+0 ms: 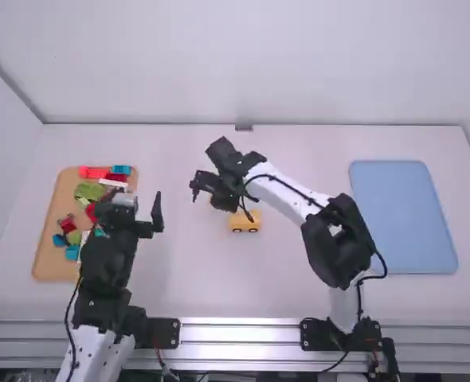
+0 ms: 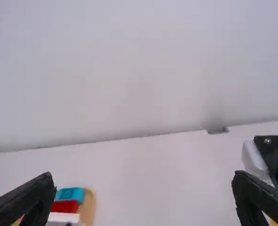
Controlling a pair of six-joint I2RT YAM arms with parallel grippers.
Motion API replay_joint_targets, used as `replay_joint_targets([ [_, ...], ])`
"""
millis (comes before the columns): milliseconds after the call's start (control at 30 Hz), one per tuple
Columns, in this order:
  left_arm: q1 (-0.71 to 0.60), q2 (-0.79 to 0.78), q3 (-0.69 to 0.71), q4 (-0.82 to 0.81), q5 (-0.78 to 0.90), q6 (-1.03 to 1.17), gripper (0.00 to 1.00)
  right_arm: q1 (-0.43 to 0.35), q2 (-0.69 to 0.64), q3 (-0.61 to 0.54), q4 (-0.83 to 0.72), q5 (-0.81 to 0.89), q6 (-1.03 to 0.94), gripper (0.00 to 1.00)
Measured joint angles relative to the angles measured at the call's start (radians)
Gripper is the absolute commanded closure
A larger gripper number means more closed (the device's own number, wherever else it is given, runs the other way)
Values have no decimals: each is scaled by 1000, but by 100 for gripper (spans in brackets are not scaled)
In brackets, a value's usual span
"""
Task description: Assemble lego blocks to make yellow taxi
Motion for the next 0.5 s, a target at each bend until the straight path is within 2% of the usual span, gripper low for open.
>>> replay_joint_targets([
  [133,25,-100,-9,-73,-26,-24,1,11,0,0,-1,28,-20,100],
  [300,54,-141,-9,-69,-42,-41,1,21,7,21,-40,63,-29,100],
  [500,63,-140,-9,-82,-48,-58,1,59,124,218,-176,64,-34,100],
])
